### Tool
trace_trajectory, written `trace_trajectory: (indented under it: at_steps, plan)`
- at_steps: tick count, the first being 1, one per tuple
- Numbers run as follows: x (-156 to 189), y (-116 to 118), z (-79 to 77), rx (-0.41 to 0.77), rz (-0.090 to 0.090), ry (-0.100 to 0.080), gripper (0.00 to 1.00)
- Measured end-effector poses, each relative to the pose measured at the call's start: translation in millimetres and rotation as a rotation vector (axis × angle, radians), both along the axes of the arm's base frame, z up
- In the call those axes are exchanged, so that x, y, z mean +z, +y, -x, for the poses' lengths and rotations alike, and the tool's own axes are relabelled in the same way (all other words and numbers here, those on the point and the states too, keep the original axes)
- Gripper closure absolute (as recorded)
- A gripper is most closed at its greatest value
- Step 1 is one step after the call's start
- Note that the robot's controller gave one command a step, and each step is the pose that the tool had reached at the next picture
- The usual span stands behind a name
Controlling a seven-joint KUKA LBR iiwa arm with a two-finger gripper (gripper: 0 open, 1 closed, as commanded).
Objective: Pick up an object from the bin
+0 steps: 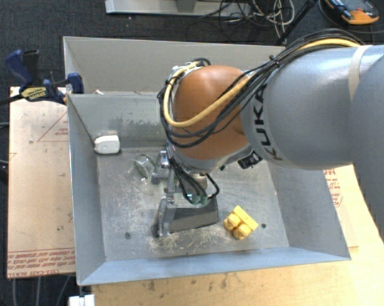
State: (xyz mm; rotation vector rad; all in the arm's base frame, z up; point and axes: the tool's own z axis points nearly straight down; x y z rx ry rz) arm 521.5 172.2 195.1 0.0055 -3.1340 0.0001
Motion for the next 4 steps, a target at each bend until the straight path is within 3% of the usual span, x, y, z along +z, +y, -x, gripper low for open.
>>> trace_trajectory:
  at_steps: [1, 2, 3, 4]
  plan:
    - [4, -1, -2.0, -0.003, -0.001, -0.008, 0.0]
    - [-19, -22, 7.7, 0.127, -0.005, -0.015, 0.0]
    - [-75, -35, 21.6, 0.212, -0.001, -0.01, 0.0]
    - [-110, -69, 0.9, 0.286, -0.016, -0.01, 1.0]
